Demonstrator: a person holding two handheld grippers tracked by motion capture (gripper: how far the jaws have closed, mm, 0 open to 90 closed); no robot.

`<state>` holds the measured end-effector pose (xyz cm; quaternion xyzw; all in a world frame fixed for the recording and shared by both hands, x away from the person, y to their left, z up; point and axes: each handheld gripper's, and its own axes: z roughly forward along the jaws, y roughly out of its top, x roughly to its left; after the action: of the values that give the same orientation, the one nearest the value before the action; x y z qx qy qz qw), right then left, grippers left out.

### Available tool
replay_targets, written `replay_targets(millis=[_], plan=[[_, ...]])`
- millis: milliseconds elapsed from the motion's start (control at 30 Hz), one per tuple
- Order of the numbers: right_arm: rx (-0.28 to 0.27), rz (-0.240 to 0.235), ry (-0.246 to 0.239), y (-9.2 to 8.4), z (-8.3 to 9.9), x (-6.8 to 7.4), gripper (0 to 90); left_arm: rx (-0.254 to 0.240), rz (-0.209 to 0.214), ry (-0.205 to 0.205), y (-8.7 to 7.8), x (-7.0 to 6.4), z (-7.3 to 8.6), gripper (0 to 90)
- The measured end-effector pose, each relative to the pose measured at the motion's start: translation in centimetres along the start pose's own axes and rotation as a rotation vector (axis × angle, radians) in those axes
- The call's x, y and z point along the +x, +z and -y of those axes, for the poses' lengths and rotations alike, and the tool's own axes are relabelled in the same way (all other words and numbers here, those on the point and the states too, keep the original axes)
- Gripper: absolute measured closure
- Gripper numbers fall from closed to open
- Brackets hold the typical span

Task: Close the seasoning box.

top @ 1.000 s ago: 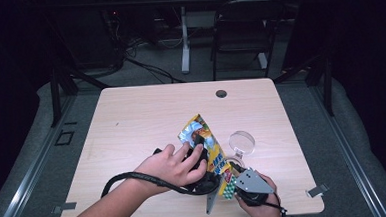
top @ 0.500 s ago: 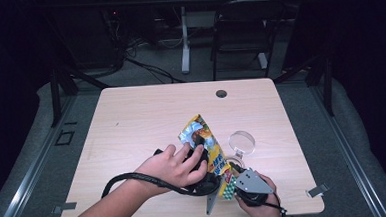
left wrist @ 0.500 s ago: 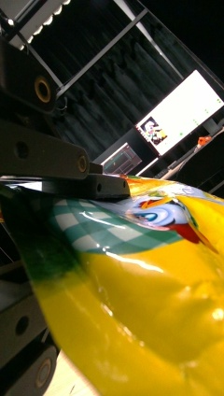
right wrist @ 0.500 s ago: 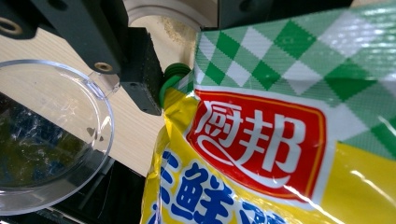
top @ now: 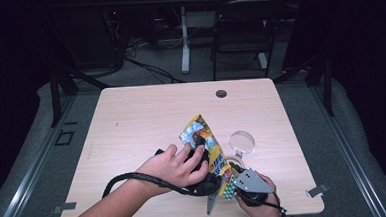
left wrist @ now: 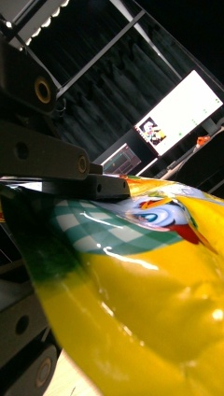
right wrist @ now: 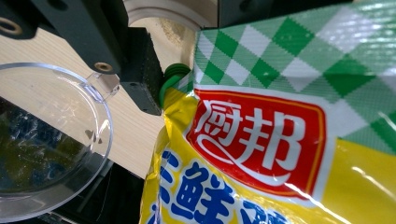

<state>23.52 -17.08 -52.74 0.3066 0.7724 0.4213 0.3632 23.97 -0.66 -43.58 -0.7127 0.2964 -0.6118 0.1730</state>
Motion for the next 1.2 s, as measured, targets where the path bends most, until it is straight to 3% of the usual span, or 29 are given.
replay_targets(millis=[467, 1200], plan=[[-0.001, 0.002, 0.005, -0.16, 0.03, 0.03, 70.6, 0.004, -0.022, 0.019, -0.3, 0.06, -0.18, 76.0], [-0.005, 0.001, 0.016, -0.19, -0.04, -0.01, 70.6, 0.009, -0.018, 0.044, -0.47, 0.51, -0.27, 76.2]])
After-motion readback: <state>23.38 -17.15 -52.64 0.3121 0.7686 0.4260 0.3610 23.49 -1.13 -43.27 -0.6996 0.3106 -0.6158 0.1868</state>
